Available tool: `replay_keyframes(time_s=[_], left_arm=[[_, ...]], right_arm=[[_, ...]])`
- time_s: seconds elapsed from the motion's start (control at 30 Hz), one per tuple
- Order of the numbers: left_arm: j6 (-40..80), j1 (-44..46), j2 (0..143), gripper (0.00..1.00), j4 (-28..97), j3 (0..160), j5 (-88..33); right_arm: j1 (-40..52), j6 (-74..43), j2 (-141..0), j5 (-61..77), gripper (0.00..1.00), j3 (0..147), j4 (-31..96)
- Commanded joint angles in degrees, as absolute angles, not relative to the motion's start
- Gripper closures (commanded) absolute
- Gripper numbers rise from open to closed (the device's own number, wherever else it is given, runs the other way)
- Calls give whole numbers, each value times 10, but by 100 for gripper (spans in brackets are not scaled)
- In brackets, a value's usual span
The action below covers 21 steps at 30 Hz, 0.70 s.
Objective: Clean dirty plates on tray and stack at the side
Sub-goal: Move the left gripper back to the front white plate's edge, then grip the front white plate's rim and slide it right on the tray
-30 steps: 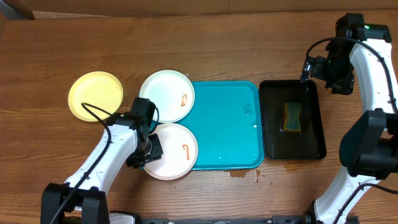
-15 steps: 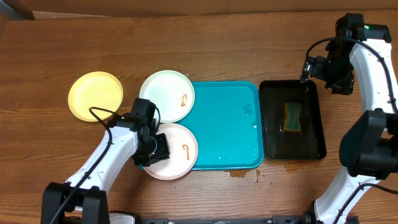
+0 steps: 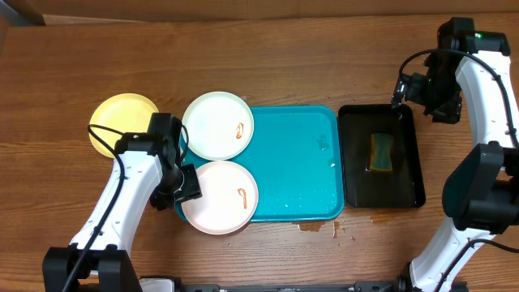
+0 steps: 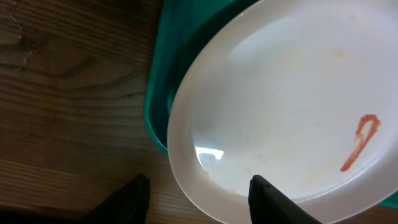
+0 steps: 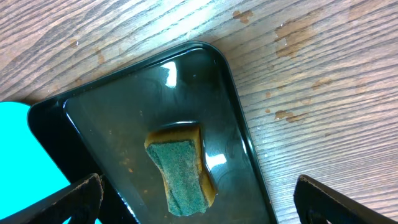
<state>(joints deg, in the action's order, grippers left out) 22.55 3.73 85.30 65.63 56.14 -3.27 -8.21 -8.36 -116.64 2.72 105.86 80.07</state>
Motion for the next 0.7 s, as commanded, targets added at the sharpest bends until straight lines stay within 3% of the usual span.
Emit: replay_keyframes(time_s=[0.0, 0.3, 0.5, 0.67], left_arm=[[260, 38, 850, 47, 644, 529, 0], [256, 38, 850, 49, 576, 470, -36], [190, 38, 850, 51, 550, 470, -168], [187, 38, 850, 51, 539, 470, -180]], right_arm=[[-81, -86, -1157, 26, 0, 1070, 798], [-81, -86, -1157, 26, 0, 1070, 798], [-81, -86, -1157, 26, 0, 1070, 798], [-81, -86, -1157, 26, 0, 1070, 798]])
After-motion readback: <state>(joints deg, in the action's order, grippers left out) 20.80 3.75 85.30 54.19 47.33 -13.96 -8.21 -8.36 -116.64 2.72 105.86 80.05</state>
